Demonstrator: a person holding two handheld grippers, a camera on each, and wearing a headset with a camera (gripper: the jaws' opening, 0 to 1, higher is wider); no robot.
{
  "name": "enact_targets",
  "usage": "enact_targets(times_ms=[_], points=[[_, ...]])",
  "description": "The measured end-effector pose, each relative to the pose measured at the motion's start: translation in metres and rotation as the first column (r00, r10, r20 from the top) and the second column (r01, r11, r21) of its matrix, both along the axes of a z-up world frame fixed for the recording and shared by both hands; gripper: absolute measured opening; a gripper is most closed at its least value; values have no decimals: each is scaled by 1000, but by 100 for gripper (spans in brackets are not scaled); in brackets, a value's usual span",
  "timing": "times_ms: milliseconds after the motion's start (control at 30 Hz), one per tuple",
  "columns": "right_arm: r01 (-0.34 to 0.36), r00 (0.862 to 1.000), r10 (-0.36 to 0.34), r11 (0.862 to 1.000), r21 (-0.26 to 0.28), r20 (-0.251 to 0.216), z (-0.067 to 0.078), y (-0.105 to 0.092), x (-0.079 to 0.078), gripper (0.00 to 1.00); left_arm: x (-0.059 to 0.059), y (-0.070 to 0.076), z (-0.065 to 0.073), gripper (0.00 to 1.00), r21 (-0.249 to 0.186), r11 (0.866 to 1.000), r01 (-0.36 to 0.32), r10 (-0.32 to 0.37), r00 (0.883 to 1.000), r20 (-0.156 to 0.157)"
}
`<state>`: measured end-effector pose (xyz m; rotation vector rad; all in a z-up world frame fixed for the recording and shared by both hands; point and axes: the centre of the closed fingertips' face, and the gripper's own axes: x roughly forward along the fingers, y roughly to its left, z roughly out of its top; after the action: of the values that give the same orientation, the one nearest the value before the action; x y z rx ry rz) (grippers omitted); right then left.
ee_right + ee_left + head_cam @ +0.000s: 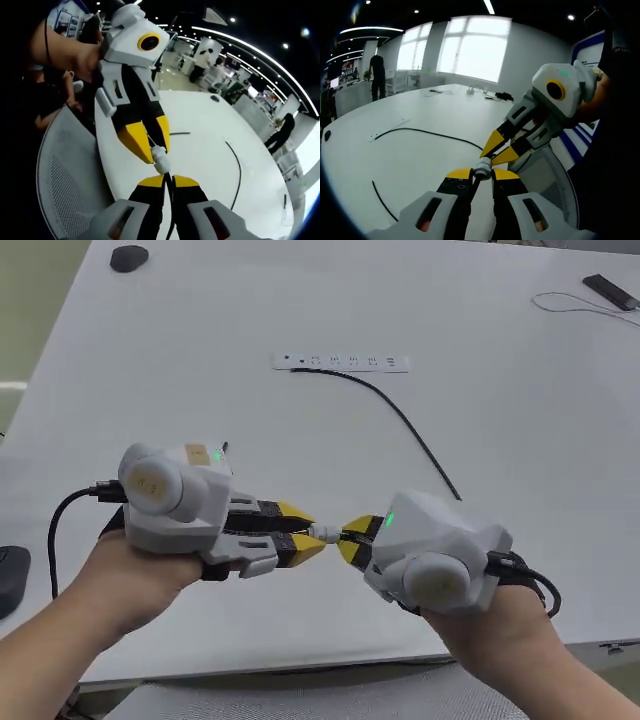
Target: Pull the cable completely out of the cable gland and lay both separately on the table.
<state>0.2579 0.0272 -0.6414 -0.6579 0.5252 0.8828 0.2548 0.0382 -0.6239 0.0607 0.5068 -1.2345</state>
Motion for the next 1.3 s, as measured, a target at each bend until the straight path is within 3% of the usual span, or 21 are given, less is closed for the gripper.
enact_targets(times_ms=[367, 533, 633, 733, 900, 967, 1067, 1167, 1233, 1300], points=[[40, 999, -39, 998, 42, -36, -2, -7, 5, 0, 5, -4, 0, 15, 5, 1000, -7, 6, 1000, 11], [63, 996, -60, 996, 56, -63, -9, -14, 8, 0, 7, -4, -2, 15, 12, 1000, -19, 19, 1000, 10], [109, 989, -97, 989, 105, -111, -13, -18, 10, 0, 8, -5, -2, 15, 17, 999, -27, 27, 1000, 9], [112, 989, -102, 990, 88, -106, -19, -25, 12, 0, 9, -4, -3, 15, 17, 999, -38, 38, 999, 2], [149, 981, -134, 983, 104, -140, -27, -35, 14, 0, 10, -7, -5, 15, 22, 999, -43, 43, 999, -2], [173, 974, -153, 979, 112, -164, -31, -40, 16, 0, 11, -9, -5, 15, 20, 999, -48, 48, 999, -3], [248, 949, -203, 953, 176, -240, -35, -46, 18, 0, 10, -13, -4, 15, 16, 998, -55, 55, 998, -2], [261, 946, -218, 950, 168, -238, -40, -54, 22, 0, 11, -13, -3, 15, 11, 998, -60, 60, 998, -3], [294, 934, -238, 936, 193, -268, -44, -57, 22, 0, 11, -13, -3, 15, 10, 998, -62, 62, 998, -4], [311, 928, -253, 931, 191, -275, -47, -62, 23, 0, 12, -13, -2, 15, 12, 998, -64, 64, 998, -2]])
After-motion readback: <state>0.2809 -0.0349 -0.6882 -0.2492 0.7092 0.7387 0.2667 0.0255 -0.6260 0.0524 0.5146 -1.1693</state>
